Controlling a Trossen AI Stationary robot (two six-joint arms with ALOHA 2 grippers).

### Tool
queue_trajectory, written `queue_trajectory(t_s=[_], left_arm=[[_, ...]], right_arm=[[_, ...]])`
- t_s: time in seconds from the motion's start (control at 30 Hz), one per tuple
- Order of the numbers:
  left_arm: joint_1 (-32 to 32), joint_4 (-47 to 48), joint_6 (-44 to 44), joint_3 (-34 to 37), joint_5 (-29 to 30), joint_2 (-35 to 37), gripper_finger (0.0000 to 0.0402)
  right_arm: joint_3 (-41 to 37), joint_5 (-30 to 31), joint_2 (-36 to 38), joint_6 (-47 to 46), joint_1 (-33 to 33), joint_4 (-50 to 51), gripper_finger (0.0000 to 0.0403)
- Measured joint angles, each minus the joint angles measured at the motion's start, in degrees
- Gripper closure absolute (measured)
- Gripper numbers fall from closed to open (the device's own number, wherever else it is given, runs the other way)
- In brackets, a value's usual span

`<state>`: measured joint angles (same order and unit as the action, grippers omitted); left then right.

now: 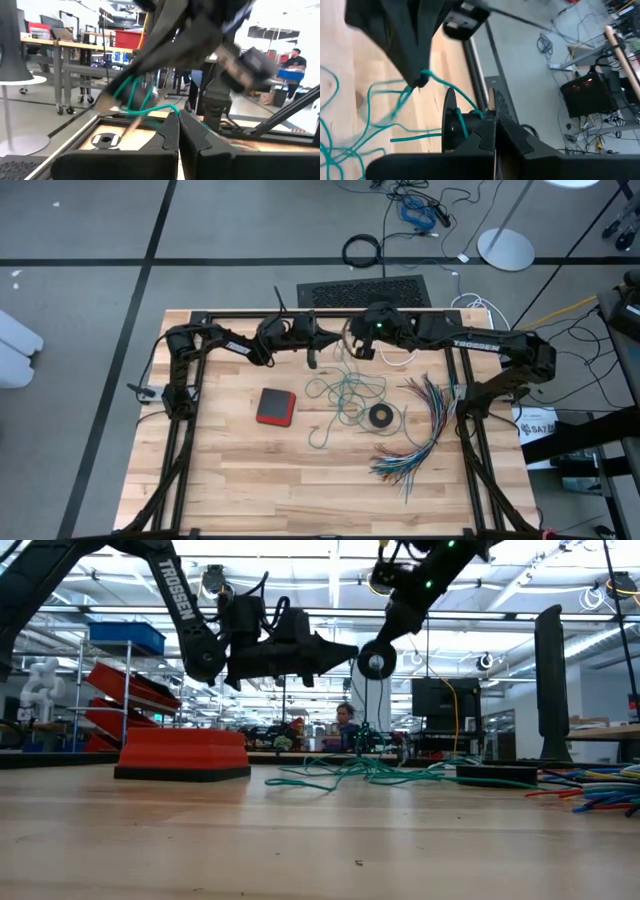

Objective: Coiling cords
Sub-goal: Coil the green wire cable on the spool

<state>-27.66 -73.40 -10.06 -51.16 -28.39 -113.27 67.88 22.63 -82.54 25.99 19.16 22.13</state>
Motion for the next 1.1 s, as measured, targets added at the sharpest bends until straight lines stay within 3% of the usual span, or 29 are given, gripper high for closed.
queue_trajectory(t_s=[0.13,0.27,0.43,0.83,1.1], left_arm=[[0.0,0.0,-2.1,-1.1,-1.0,0.0,0.0401],[0.0,1.4,-3.2,-1.2,-1.9,0.0,0.0401],[0.2,3.5,-3.3,-1.3,-2.4,0.0,0.0401],[3.5,-2.9,-3.0,-1.3,8.3,0.0,0.0394],[5.5,-1.6,-1.3,-1.3,15.6,0.0,0.0392]], right_arm=[[0.0,0.8,-3.6,0.4,-0.1,-0.9,0.0403],[0.0,6.8,-5.5,-0.1,-0.1,-3.3,0.0403],[0.0,7.3,-4.9,-0.2,-0.2,-8.6,0.0403],[0.0,-2.8,-4.5,-5.3,1.2,-17.0,0.0403],[0.0,-5.3,-4.5,-7.7,1.3,-20.0,0.0403]])
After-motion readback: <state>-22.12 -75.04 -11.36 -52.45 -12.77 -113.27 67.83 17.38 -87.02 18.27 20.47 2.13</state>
